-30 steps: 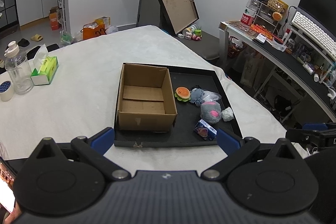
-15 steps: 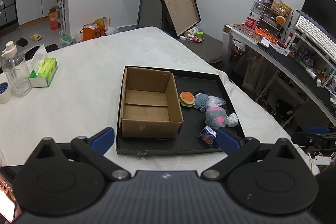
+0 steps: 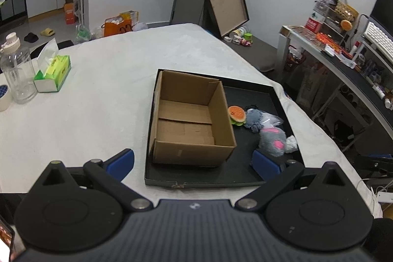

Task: Organize soft objects
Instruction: 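Move the right gripper to the grey plush and grasp it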

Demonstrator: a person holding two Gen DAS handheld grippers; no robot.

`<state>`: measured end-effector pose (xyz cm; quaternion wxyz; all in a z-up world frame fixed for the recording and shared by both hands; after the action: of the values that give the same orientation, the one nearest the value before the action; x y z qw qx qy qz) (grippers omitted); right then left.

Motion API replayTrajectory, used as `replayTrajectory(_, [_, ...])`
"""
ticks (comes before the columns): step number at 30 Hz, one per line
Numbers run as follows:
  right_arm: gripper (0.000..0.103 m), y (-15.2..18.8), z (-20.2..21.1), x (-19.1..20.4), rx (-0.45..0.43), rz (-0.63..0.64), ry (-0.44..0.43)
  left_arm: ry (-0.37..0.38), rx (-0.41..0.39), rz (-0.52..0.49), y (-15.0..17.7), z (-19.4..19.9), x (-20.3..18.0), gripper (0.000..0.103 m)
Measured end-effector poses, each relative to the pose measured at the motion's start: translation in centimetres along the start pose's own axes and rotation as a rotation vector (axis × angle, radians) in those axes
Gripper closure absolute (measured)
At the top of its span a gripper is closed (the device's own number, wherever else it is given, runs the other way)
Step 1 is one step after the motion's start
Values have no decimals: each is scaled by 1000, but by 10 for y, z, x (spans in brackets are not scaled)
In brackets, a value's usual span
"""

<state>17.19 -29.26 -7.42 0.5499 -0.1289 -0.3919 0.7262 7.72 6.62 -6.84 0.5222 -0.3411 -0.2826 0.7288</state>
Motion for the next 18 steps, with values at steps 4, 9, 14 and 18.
replayTrajectory(4, [0, -1, -15, -3, 22, -9, 7, -21, 11, 18, 0, -19, 9, 3])
replayTrajectory(9, [0, -3, -37, -6, 51, -12, 18, -29, 18, 28, 3, -42, 20, 3])
replayTrajectory(14, [1, -4, -65, -7, 89, -17, 28, -50, 52, 43, 7, -67, 32, 8])
replayTrajectory(18, [1, -4, -87, -6, 131, -9, 33, -61, 70, 69, 8, -84, 41, 13])
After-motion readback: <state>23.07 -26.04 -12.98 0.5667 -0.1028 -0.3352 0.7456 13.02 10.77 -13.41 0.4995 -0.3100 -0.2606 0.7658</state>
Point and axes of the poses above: each gripper's, at about its wrist camera, not at the fingertips, and z roughly against the way its jaws point, x to its left, y to its underside, the point moved 3 cm from there along -z, roughly the way its jaws point, and after that the axes turned 9 degrees about -x, right-handed, at the moved point
